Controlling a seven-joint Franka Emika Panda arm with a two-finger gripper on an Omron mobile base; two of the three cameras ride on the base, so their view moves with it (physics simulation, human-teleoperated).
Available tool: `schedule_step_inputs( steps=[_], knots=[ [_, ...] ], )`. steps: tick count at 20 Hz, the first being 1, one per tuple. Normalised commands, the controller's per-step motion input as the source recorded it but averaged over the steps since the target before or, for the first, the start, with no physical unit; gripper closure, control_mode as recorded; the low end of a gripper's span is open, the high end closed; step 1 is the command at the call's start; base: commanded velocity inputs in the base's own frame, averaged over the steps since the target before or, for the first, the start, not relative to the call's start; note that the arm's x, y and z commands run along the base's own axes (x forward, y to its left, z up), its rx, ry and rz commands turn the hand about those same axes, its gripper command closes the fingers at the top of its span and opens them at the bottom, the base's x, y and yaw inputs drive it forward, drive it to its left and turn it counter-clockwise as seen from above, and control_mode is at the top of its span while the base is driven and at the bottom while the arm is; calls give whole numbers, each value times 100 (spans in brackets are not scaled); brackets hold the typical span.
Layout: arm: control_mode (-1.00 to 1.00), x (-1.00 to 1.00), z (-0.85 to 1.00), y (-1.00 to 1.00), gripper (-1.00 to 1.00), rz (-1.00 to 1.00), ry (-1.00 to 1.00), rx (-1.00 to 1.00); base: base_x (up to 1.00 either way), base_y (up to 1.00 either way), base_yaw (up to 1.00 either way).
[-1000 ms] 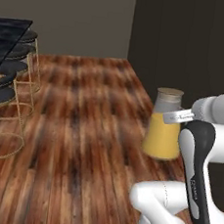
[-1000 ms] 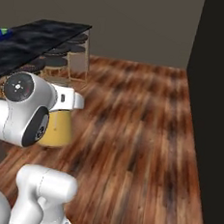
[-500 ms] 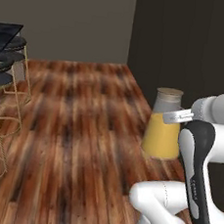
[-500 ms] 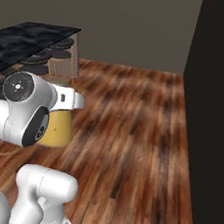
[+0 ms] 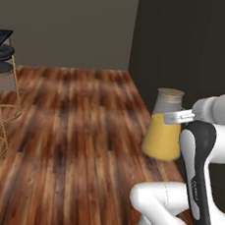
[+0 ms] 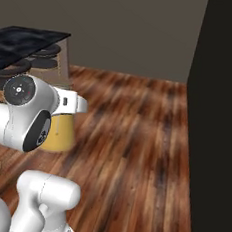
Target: There is a tray on the dining counter. Grab the cup, mug, and pitcher and place them on the tray. The pitcher may be placed next to the tray if it cannot fit the tray.
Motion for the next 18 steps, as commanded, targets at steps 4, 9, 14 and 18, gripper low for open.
schedule_step_inputs(
  steps=[4, 9, 14, 18],
  knots=[
    [100, 0, 0, 0, 100, 0, 0, 0, 100, -30, 0],
    [100, 0, 0, 0, 100, 0, 0, 0, 100, -19, 0],
    [100, 0, 0, 0, 100, 0, 0, 0, 100, -4, 2],
    [100, 0, 0, 0, 100, 0, 0, 0, 100, 0, 3]
  ],
)
